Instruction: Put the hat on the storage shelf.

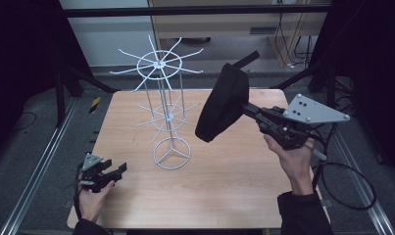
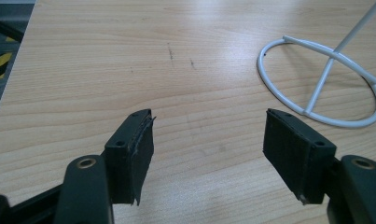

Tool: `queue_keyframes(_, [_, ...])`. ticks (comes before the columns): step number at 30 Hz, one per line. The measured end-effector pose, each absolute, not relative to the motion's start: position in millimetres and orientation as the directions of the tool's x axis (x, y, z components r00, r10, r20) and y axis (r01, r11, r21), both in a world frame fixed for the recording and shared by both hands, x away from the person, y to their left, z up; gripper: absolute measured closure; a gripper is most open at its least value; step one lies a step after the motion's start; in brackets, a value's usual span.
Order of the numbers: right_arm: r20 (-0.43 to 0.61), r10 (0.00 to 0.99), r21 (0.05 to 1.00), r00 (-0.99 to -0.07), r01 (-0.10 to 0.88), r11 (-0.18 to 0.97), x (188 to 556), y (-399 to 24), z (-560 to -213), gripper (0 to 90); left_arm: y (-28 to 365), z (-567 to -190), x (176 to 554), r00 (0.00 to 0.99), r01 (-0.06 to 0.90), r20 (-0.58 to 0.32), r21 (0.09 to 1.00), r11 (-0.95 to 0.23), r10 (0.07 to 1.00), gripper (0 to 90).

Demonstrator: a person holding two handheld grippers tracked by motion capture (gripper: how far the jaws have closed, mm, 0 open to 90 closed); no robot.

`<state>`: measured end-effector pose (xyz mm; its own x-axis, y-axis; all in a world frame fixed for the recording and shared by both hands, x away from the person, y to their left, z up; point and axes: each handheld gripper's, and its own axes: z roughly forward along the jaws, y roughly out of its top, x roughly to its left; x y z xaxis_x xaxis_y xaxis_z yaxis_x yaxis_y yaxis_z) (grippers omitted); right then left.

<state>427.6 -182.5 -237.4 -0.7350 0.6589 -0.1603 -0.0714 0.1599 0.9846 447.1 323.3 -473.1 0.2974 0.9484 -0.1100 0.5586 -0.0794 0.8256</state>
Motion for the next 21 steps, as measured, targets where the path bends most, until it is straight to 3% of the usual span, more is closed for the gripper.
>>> queue_keyframes(21, [-0.180,0.640,0.976,-0.747,-0.054,0.212,462,-136,-220,90.0,321,-474,448,0.310,0.564,-0.104,0.820,-0.095,0.945,32.9])
